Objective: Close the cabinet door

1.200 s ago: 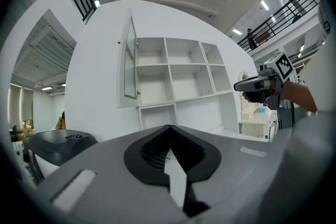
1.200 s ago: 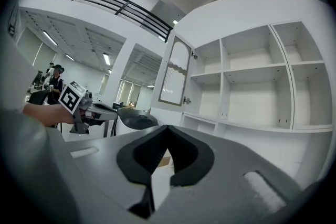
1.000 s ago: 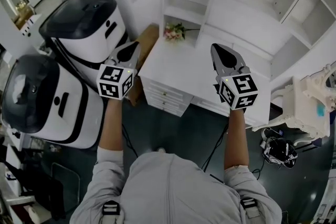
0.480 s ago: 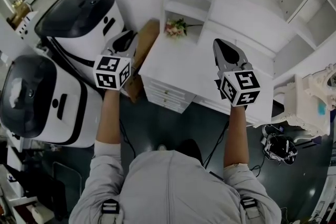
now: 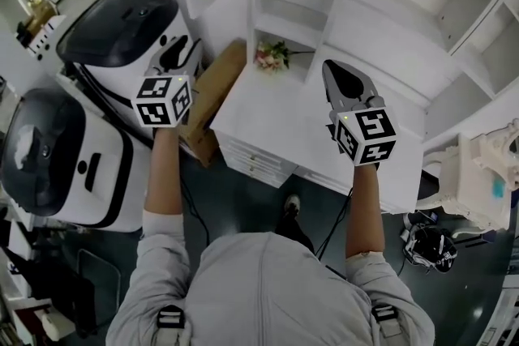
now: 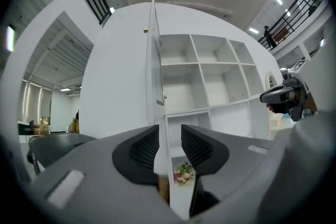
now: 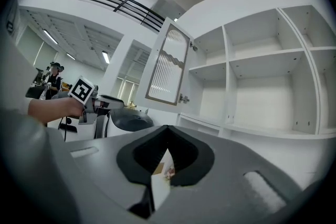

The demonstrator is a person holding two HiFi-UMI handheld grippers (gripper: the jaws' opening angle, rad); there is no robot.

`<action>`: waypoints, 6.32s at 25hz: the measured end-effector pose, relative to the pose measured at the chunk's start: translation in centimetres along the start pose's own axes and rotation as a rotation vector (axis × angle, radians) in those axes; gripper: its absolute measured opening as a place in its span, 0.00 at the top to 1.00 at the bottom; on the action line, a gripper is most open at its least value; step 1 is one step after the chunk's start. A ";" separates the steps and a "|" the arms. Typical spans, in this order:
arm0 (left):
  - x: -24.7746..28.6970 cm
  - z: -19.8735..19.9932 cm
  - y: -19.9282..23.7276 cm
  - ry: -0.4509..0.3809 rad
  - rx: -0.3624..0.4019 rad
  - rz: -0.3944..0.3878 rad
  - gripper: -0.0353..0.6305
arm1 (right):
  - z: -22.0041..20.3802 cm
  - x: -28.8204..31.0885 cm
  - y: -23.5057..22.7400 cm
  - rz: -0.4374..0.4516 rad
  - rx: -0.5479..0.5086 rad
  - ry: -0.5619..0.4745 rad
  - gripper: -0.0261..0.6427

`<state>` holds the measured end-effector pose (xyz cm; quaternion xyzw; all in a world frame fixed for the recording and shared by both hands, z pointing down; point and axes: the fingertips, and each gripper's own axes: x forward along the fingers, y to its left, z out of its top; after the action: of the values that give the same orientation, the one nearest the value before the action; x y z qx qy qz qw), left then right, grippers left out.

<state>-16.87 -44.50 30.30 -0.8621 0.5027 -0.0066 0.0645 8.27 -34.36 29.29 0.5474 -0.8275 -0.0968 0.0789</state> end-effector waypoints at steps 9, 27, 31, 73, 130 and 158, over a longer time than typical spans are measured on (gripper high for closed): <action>4.2 4.7 4.0 -0.059 0.027 0.116 0.72 | 1.9 4.4 -4.9 0.056 -0.003 -0.048 0.96; 6.3 8.8 5.4 -0.061 0.065 0.202 0.79 | 2.5 8.4 -9.2 0.150 -0.004 -0.076 0.96; 6.2 9.0 3.8 -0.053 0.066 0.173 0.80 | 2.4 7.8 -9.7 0.138 0.000 -0.078 0.96; 18.2 11.2 -16.6 -0.146 -0.080 -0.173 0.63 | -0.3 -1.5 -18.6 -0.089 0.028 -0.032 0.96; 31.7 11.9 -20.1 -0.124 -0.114 -0.209 0.75 | -4.9 -3.0 -26.7 -0.214 0.049 0.062 0.96; 8.5 5.4 -17.5 -0.129 0.074 -0.336 0.92 | -0.8 -8.2 -11.0 -0.241 0.029 0.005 0.96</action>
<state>2.89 -42.85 26.51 -0.9295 0.3459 0.0195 0.1263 21.48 -31.04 27.18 0.6443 -0.7567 -0.0925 0.0608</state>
